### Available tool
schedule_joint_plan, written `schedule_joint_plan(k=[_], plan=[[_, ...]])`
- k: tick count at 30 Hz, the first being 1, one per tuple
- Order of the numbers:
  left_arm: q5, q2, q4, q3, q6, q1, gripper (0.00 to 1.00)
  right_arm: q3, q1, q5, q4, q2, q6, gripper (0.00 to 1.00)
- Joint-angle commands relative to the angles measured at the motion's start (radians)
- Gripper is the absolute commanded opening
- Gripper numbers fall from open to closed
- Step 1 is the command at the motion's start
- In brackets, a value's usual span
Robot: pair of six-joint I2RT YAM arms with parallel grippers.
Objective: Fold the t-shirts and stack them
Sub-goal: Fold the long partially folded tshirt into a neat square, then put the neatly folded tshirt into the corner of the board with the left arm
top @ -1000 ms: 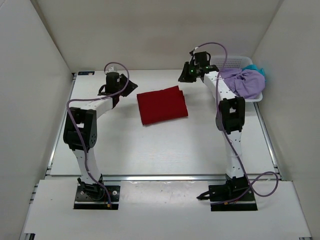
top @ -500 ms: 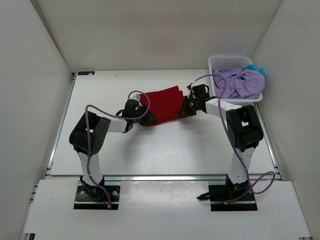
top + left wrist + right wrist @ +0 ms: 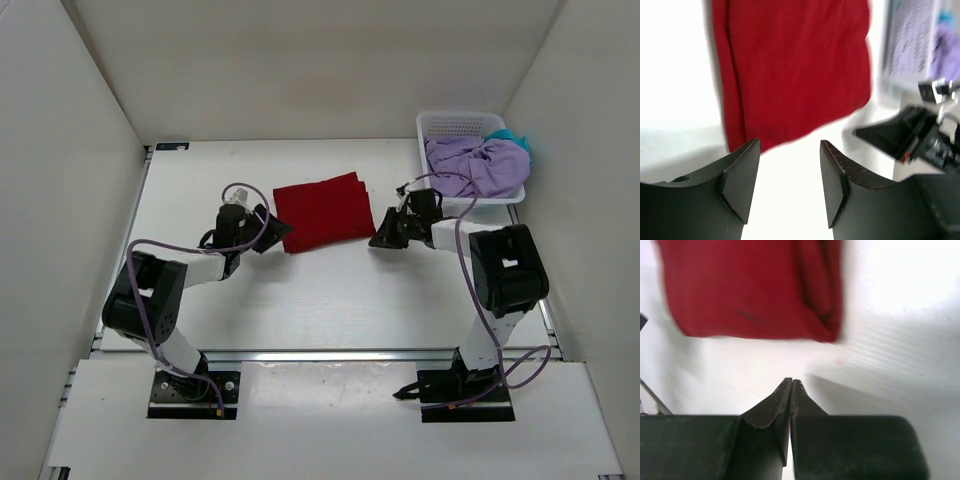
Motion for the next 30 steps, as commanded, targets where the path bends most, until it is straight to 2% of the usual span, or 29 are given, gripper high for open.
schedule_joint_plan(k=[1, 3, 8, 14, 18, 19, 21, 24, 27, 30], plan=[[-0.047, -0.071, -0.007, -0.004, 0.013, 0.053, 0.61, 0.025, 0.003, -0.019, 0.077, -0.11, 0.007, 0.0], [-0.03, -0.038, -0.008, 0.013, 0.012, 0.064, 0.61, 0.086, 0.01, -0.045, 0.075, -0.078, 0.013, 0.0], [-0.029, 0.07, -0.065, 0.09, 0.044, 0.091, 0.64, 0.238, 0.011, -0.085, 0.074, 0.124, 0.034, 0.0], [-0.006, 0.189, -0.12, 0.203, 0.085, 0.084, 0.76, 0.177, -0.037, -0.068, 0.114, 0.192, 0.067, 0.0], [-0.01, 0.284, -0.186, 0.321, 0.123, 0.071, 0.77, 0.143, -0.045, -0.073, 0.115, 0.151, 0.059, 0.01], [-0.015, 0.315, -0.195, 0.334, 0.133, 0.062, 0.76, 0.131, -0.045, -0.073, 0.121, 0.12, 0.059, 0.03], [-0.018, 0.357, -0.234, 0.395, 0.146, 0.055, 0.71, 0.117, -0.039, -0.073, 0.134, 0.068, 0.062, 0.22], [-0.033, 0.41, -0.258, 0.438, 0.165, 0.032, 0.61, 0.082, -0.034, -0.059, 0.14, -0.055, 0.062, 0.39], [-0.02, 0.439, -0.22, 0.446, 0.144, 0.015, 0.54, 0.042, -0.028, -0.048, 0.157, -0.138, 0.071, 0.41], [0.017, 0.485, -0.171, 0.484, 0.108, -0.024, 0.33, -0.004, -0.019, -0.057, 0.18, -0.199, 0.088, 0.4]])
